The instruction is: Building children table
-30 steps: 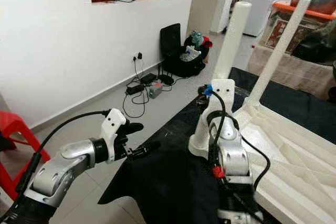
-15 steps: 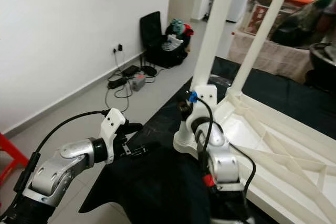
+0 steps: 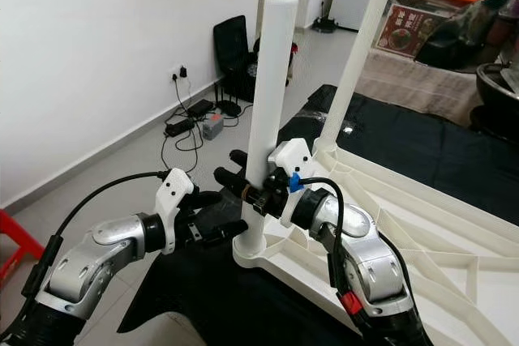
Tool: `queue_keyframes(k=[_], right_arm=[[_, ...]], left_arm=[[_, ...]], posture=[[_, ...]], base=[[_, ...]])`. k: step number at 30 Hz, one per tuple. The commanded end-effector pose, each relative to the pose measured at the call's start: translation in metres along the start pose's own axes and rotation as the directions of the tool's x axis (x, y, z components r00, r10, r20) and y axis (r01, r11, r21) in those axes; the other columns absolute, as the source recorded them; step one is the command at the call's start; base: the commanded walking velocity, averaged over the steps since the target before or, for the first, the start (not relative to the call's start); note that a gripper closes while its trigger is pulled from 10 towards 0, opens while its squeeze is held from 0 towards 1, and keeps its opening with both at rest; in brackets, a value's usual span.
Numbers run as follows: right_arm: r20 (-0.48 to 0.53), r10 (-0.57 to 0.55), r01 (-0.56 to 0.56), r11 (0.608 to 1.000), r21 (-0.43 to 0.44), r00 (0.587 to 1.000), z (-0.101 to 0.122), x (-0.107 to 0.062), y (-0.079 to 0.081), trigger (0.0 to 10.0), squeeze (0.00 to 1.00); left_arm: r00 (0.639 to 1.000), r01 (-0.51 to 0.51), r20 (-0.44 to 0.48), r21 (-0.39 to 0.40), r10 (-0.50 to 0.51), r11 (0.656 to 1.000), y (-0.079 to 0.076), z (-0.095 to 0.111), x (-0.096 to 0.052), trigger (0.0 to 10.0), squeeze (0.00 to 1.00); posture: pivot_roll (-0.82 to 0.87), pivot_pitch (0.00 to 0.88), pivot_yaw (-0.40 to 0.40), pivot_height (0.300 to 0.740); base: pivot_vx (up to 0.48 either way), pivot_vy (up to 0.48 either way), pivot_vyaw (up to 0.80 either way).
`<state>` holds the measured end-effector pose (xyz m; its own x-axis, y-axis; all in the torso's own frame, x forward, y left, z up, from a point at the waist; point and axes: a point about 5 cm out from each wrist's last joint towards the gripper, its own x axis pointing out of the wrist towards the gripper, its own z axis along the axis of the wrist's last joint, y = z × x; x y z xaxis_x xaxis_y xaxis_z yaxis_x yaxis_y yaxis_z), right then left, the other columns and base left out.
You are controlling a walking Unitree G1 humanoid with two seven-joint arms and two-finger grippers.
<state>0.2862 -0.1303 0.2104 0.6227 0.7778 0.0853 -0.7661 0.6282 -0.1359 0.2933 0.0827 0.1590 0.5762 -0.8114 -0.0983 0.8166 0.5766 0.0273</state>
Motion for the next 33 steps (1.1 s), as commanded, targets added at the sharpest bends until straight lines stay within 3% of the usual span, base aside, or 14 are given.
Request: queue_keyframes(k=[1,4,5,7,10,14,20,21,22,25,28,29,31,33], right_arm=[[-0.034,-0.03,0.03,0.999,-0.013,0.999,-0.009,0.002,-0.001,0.0,0.0],[-0.258,-0.494,0.496,0.866,-0.059,0.831,-0.044,-0.008,-0.046,0.0,0.0],[-0.258,-0.494,0.496,0.866,-0.059,0.831,-0.044,-0.008,-0.046,0.0,0.0],[-0.33,-0.722,0.737,0.668,-0.102,0.608,-0.059,-0.029,-0.065,0.0,0.0],[-0.378,-0.827,0.864,0.49,-0.119,0.417,-0.073,-0.051,-0.069,0.0,0.0],[-0.401,-0.852,0.902,0.414,-0.121,0.337,-0.08,-0.062,-0.066,0.0,0.0],[-0.451,-0.794,0.873,0.484,-0.064,0.407,-0.087,-0.042,-0.047,0.0,0.0],[-0.441,-0.759,0.839,0.544,-0.027,0.479,-0.085,-0.031,-0.041,1.6,0.0],[-0.4,-0.691,0.759,0.651,0.016,0.602,-0.077,-0.016,-0.031,10.0,0.0],[-0.31,-0.581,0.63,0.772,0.081,0.752,-0.063,0.002,-0.018,10.0,0.0],[-0.26,-0.562,0.602,0.791,0.11,0.785,-0.055,0.004,-0.017,10.0,0.07],[-0.214,-0.547,0.579,0.805,0.13,0.809,-0.048,0.005,-0.02,10.0,1.0],[-0.177,-0.528,0.551,0.823,0.135,0.831,-0.041,0.005,-0.022,10.0,1.0],[-0.044,-0.3,0.303,0.938,0.167,0.953,-0.018,0.007,-0.006,10.0,0.0]], left_arm=[[1.0,0.002,-0.013,-0.001,-0.002,1.0,-0.002,-0.004,0.001,10.0,0.0],[1.0,0.005,-0.013,0.001,-0.005,1.0,-0.002,-0.003,0.001,10.0,0.0],[1.0,0.005,-0.013,0.001,-0.005,1.0,-0.002,-0.003,0.001,10.0,0.0],[1.0,0.008,-0.015,0.001,-0.008,1.0,-0.002,-0.004,0.002,10.0,0.0],[1.0,0.013,-0.015,0.001,-0.013,1.0,-0.002,-0.003,0.002,10.0,0.0],[1.0,0.016,-0.015,0.002,-0.016,1.0,-0.002,-0.003,0.002,10.0,0.0],[1.0,0.02,-0.016,0.004,-0.02,1.0,-0.001,-0.003,0.002,10.0,0.0],[1.0,0.021,-0.016,0.005,-0.021,1.0,-0.001,-0.003,0.003,10.0,0.0],[1.0,0.021,-0.015,0.006,-0.021,1.0,-0.001,-0.002,0.003,10.0,0.0],[1.0,0.022,-0.016,0.007,-0.022,1.0,-0.001,-0.002,0.002,10.0,0.0],[1.0,0.022,-0.016,0.009,-0.022,1.0,0.0,-0.002,0.002,10.0,0.0],[1.0,0.02,-0.016,0.01,-0.02,1.0,0.001,-0.002,0.001,10.0,0.0],[1.0,0.017,-0.016,0.012,-0.017,1.0,0.001,-0.001,0.001,10.0,0.0],[1.0,0.014,-0.016,0.011,-0.014,1.0,0.003,-0.001,-0.001,10.0,0.0]], posture=[[0.09,0.0,-0.098,0.74],[0.08,0.0,-0.089,0.74],[0.08,0.0,-0.089,0.74],[0.08,0.0,-0.085,0.74],[0.07,0.0,-0.079,0.74],[0.07,0.0,-0.074,0.74],[0.06,0.0,-0.071,0.74],[0.07,0.0,-0.072,0.74],[0.07,0.0,-0.072,0.74],[0.07,0.0,-0.071,0.74],[0.08,0.0,-0.072,0.74],[0.09,0.0,-0.077,0.74],[0.09,0.0,-0.077,0.74],[0.09,0.0,-0.078,0.74]], base=[[0.0,0.0,0.0],[0.0,0.0,0.0],[0.0,0.0,0.0],[0.0,0.0,0.0],[0.0,0.0,0.0],[0.0,0.0,0.0],[0.0,0.0,0.0],[0.0,0.0,0.0],[0.0,0.0,0.0],[0.0,0.0,0.0],[0.0,0.0,0.0],[0.0,0.0,0.0],[0.0,0.0,0.0],[0.0,0.0,0.0]])
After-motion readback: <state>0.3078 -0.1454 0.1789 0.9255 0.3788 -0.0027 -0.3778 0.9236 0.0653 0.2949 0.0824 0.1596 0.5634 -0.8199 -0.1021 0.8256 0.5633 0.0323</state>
